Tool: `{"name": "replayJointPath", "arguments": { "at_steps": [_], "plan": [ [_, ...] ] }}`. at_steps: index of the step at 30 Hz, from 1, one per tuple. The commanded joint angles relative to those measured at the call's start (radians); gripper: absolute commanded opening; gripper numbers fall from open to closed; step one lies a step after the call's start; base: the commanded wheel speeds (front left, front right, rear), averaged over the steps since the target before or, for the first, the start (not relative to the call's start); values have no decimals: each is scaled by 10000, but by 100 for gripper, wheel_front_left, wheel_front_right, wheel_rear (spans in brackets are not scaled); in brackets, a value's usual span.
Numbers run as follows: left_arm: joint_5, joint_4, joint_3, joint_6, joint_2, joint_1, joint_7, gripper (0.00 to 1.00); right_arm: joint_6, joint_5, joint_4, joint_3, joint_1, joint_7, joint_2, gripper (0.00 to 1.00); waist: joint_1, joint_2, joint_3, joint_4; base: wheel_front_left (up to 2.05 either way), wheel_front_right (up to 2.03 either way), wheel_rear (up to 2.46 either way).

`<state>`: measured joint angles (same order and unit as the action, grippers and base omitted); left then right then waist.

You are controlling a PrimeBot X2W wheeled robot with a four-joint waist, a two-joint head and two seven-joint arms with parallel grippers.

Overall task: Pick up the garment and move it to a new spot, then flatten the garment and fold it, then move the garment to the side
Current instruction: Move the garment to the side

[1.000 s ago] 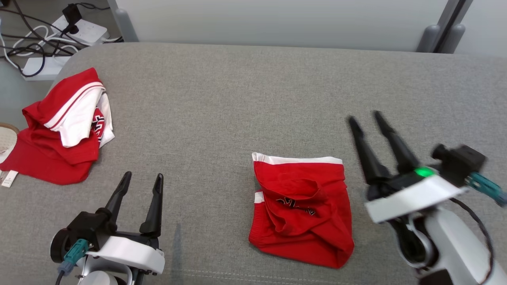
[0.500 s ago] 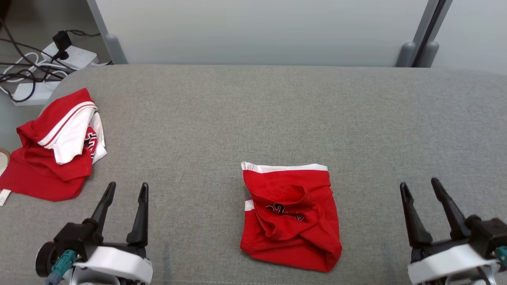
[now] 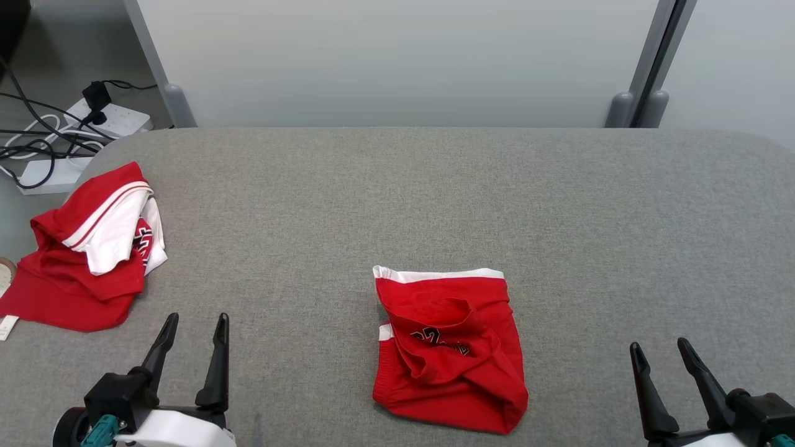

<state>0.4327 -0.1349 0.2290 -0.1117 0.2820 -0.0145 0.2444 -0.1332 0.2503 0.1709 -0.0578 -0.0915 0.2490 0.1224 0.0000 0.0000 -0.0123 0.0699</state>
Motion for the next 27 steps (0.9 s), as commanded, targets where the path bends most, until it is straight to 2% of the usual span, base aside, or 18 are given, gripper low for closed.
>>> {"name": "replayJointPath", "arguments": {
  "at_steps": [1,8,14,27],
  "plan": [
    [40,298,-384,-84,262,289,-33,100,25,-30,-225,-171,187,127,94,100,0,0,0,0,0,0,0],
    [47,448,-344,-175,276,261,-73,100,25,91,26,-209,271,127,0,100,0,0,19,52,0,0,0],
    [52,587,-216,-182,212,409,-115,100,25,321,1106,-317,1006,-45,142,100,0,0,222,265,0,0,0],
    [15,233,87,40,-88,1041,23,100,25,1758,4119,-2804,3406,-953,522,100,0,0,858,1206,0,0,0]
  ]
}}
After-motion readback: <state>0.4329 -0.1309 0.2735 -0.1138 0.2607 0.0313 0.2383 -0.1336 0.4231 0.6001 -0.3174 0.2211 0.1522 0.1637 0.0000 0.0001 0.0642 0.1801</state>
